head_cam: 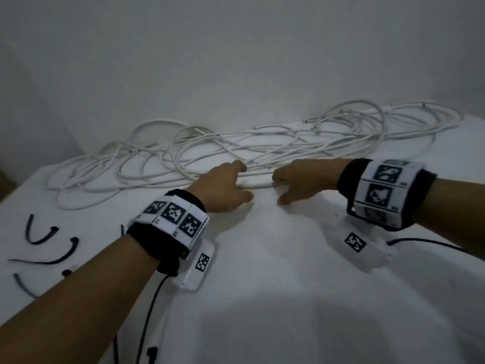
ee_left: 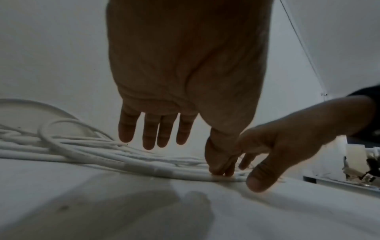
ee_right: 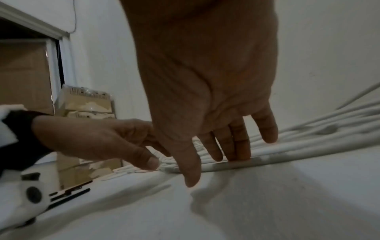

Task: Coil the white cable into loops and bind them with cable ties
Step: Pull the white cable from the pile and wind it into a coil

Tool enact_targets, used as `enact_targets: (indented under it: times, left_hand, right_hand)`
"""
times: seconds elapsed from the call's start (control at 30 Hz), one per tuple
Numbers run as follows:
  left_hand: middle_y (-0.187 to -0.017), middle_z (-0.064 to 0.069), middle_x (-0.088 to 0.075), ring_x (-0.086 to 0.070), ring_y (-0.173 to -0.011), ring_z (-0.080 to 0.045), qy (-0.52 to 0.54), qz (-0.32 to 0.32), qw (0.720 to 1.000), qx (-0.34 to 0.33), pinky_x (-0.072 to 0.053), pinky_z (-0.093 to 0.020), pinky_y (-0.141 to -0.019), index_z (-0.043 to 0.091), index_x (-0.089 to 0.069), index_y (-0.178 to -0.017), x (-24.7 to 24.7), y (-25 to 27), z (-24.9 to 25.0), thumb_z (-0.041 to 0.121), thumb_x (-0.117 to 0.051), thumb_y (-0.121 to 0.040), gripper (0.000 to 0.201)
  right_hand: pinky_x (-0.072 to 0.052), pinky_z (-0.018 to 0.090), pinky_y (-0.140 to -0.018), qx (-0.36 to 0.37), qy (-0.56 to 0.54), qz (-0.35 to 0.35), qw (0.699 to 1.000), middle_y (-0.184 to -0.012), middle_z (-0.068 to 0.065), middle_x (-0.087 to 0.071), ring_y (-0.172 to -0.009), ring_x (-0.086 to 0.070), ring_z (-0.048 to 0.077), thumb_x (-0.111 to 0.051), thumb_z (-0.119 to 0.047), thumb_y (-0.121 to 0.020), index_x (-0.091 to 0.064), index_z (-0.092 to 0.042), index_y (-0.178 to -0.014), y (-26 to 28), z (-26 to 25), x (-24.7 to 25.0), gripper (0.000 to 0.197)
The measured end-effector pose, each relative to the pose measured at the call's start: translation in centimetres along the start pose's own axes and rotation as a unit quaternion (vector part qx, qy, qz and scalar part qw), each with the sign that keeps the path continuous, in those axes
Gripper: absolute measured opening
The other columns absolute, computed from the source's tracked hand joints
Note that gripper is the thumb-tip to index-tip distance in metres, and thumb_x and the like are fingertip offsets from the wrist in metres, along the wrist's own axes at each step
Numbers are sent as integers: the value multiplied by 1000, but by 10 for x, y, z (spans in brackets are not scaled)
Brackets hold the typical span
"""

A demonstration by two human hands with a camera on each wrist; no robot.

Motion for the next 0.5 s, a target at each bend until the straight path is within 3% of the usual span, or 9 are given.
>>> enact_targets:
  times: [0.1,0.2,0.3,0.37,0.43,0.5]
  left_hand:
    - [-146,-6,-42,-41,-131,-25,-42,-38,998,13,-36,-34,-104,22,-34,-144,-9,4,-8,39,-63,-87,66]
    - [-144,-7,-44,-43,-130,-26,-70,-33,997,10,-36,-36,-105,21,-35,-144,-8,7,-9,38,-59,-90,61]
    - [-139,-6,-48,-46,-127,-25,-121,-16,992,-11,-32,-37,-105,20,-43,-138,-2,11,-6,38,-53,-94,48]
    - [-129,-7,-55,-50,-120,-26,-133,27,991,-24,-34,-37,-102,18,-52,-126,9,14,1,36,-48,-97,35]
    - [-113,-9,-63,-57,-108,-29,-96,94,990,-39,-38,-38,-94,14,-58,-109,29,18,11,34,-44,-99,26]
    - [-97,-14,-66,-60,-94,-33,-49,161,984,-54,-42,-39,-82,12,-57,-91,53,21,21,39,-38,-98,34]
  right_hand:
    - [-42,31,-89,-20,55,-19,998,-131,11,-53,-116,-52,29,-59,-39,-90,-49,-7,-131,-2,-7,0,53]
    - [-43,31,-80,-2,85,-39,996,-122,12,-59,-108,-57,29,-52,-32,-94,-59,-4,-118,7,-13,2,38]
    - [-41,28,-67,15,0,-20,1000,-102,11,-66,-83,-60,24,-48,-34,-96,-59,-10,-95,30,-2,15,27]
    - [-45,29,-65,26,-95,18,995,-82,4,-66,-68,-60,19,-47,-33,-97,-49,-19,-79,49,8,32,23]
    - [-42,29,-61,32,-113,87,989,-74,-3,-57,-69,-56,19,-46,-32,-98,-42,-23,-74,70,21,57,25]
    - [-33,29,-58,37,-94,178,979,-73,-7,-50,-72,-48,20,-47,-30,-98,-43,-22,-78,95,34,86,21]
Point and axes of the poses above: each hand's wrist, its own y-axis away from the middle knuckle, its own x-axis out of the back of the hand, z = x × y, the point moved 8 cm from there along -y, towards the middle knuckle
